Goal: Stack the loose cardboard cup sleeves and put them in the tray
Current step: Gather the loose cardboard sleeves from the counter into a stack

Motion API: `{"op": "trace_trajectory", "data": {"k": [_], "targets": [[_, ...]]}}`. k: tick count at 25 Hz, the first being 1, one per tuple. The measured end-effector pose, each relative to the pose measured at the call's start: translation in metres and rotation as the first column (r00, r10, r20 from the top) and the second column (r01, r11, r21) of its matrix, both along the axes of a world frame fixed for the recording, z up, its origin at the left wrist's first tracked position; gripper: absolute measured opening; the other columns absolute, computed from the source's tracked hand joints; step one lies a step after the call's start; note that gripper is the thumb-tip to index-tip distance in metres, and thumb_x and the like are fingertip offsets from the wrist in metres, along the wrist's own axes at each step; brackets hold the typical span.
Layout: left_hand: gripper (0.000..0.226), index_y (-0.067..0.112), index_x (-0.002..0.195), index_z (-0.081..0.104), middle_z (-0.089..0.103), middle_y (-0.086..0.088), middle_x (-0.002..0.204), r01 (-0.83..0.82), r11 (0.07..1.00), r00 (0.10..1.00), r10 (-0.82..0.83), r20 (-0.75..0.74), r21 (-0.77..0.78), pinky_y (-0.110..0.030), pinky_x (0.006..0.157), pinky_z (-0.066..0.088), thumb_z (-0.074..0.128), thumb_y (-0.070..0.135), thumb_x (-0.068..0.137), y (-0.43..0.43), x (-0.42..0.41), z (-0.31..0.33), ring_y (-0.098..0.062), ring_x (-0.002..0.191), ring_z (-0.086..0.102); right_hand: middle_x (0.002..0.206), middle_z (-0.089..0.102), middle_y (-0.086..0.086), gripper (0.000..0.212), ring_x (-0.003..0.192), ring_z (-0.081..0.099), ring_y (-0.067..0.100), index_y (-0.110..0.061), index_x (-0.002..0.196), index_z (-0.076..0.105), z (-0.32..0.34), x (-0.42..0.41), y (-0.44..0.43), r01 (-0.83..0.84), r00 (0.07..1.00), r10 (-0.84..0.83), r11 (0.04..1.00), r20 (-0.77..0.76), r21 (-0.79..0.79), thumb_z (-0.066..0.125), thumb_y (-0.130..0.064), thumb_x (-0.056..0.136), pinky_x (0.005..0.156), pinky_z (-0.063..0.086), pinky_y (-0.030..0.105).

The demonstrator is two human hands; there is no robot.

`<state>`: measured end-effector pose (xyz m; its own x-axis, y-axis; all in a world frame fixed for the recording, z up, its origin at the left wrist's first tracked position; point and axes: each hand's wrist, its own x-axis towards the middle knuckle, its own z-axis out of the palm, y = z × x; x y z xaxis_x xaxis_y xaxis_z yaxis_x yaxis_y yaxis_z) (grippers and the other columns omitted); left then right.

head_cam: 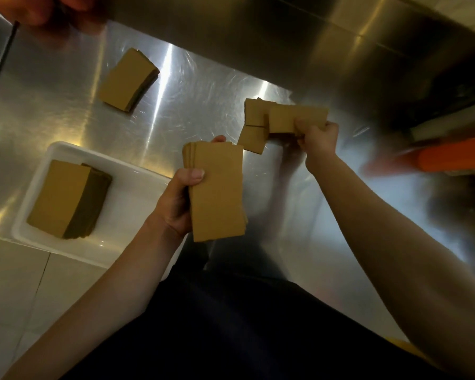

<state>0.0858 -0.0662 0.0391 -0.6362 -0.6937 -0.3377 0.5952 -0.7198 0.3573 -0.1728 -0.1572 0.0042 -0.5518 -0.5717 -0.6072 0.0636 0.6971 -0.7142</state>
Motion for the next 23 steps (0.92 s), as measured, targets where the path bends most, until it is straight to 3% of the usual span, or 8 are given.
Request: {"op": "trace_trajectory", "data": {"k": [4,6,9,12,15,17,20,23], "targets": [[0.078,0.029,0.130,0.054,0.060,-0.011,0.113,0.005,1.000,1.000,-0.005,0.013,0.012,-0.044,0.080,0.056,0.087,0.033,0.060,0.004,-0.001,0.000,-0.027,0.095,0.063,0.088,0.054,0.006,0.028,0.072,0.057,0.015,-0.016,0.092,0.044,0.012,-0.002,-0.013,0.036,0.996,-0.037,0.999,0.087,0.008,0.071,-0.016,0.084,0.068,0.053,0.029],[0.081,0.029,0.132,0.052,0.059,-0.012,0.114,0.018,1.000,0.999,-0.019,0.031,0.015,-0.044,0.079,0.056,0.088,0.033,0.059,0.006,-0.001,0.001,-0.028,0.094,0.064,0.097,0.056,0.006,0.030,0.077,0.058,0.016,-0.017,0.098,0.047,0.013,0.013,-0.024,-0.019,0.998,0.016,0.999,0.059,0.039,0.072,-0.020,0.083,0.070,0.054,0.029],[0.086,0.030,0.133,0.050,0.059,-0.012,0.114,0.013,1.000,0.998,-0.015,0.054,0.028,-0.045,0.080,0.056,0.089,0.034,0.057,0.007,0.003,0.003,-0.028,0.095,0.063,0.110,0.052,0.003,0.068,0.095,0.058,0.020,-0.012,0.129,0.040,0.005,0.042,-0.030,-0.130,0.987,0.141,0.981,-0.071,0.145,0.077,-0.029,0.075,0.085,0.056,0.036],[0.087,0.029,0.133,0.050,0.058,-0.012,0.116,0.003,0.999,0.997,-0.005,0.071,0.032,-0.044,0.079,0.056,0.090,0.034,0.055,0.008,0.007,0.005,-0.028,0.096,0.063,0.128,0.045,0.009,0.092,0.113,0.052,0.029,-0.012,0.138,0.029,-0.008,0.056,-0.025,-0.139,0.942,0.209,0.955,-0.262,0.262,0.076,-0.040,0.064,0.095,0.051,0.042],[0.088,0.029,0.132,0.051,0.058,-0.012,0.116,-0.003,0.999,0.998,0.000,0.070,0.039,-0.045,0.078,0.057,0.090,0.033,0.054,0.009,0.008,0.006,-0.028,0.094,0.064,0.135,0.038,0.013,0.097,0.120,0.045,0.030,-0.010,0.138,0.027,-0.009,0.056,-0.022,-0.063,0.924,0.190,0.931,-0.331,0.359,0.078,-0.045,0.063,0.099,0.043,0.040],[0.089,0.029,0.133,0.050,0.057,-0.013,0.116,0.013,0.999,0.997,-0.016,0.077,0.036,-0.045,0.078,0.057,0.091,0.034,0.054,0.010,0.007,0.007,-0.028,0.093,0.065,0.129,0.045,0.012,0.088,0.115,0.051,0.031,-0.011,0.134,0.029,-0.011,0.055,-0.022,-0.022,0.959,0.096,0.964,-0.268,0.267,0.079,-0.036,0.065,0.097,0.048,0.042],[0.086,0.030,0.131,0.052,0.057,-0.013,0.116,0.030,0.999,0.997,-0.031,0.069,0.028,-0.045,0.077,0.056,0.090,0.034,0.054,0.010,0.007,0.008,-0.028,0.093,0.065,0.108,0.054,0.005,0.059,0.098,0.061,0.026,-0.013,0.126,0.033,-0.011,0.046,-0.012,0.067,0.997,-0.065,0.995,-0.039,0.068,0.069,-0.018,0.081,0.082,0.057,0.040],[0.084,0.030,0.131,0.053,0.059,-0.012,0.115,0.020,1.000,0.998,-0.021,0.057,0.021,-0.045,0.078,0.056,0.090,0.033,0.055,0.008,0.010,0.008,-0.028,0.093,0.065,0.094,0.054,0.003,0.039,0.082,0.057,0.016,-0.012,0.117,0.041,-0.004,0.022,-0.001,0.228,0.943,-0.209,0.973,0.258,-0.046,0.067,-0.016,0.088,0.070,0.052,0.030]]}}
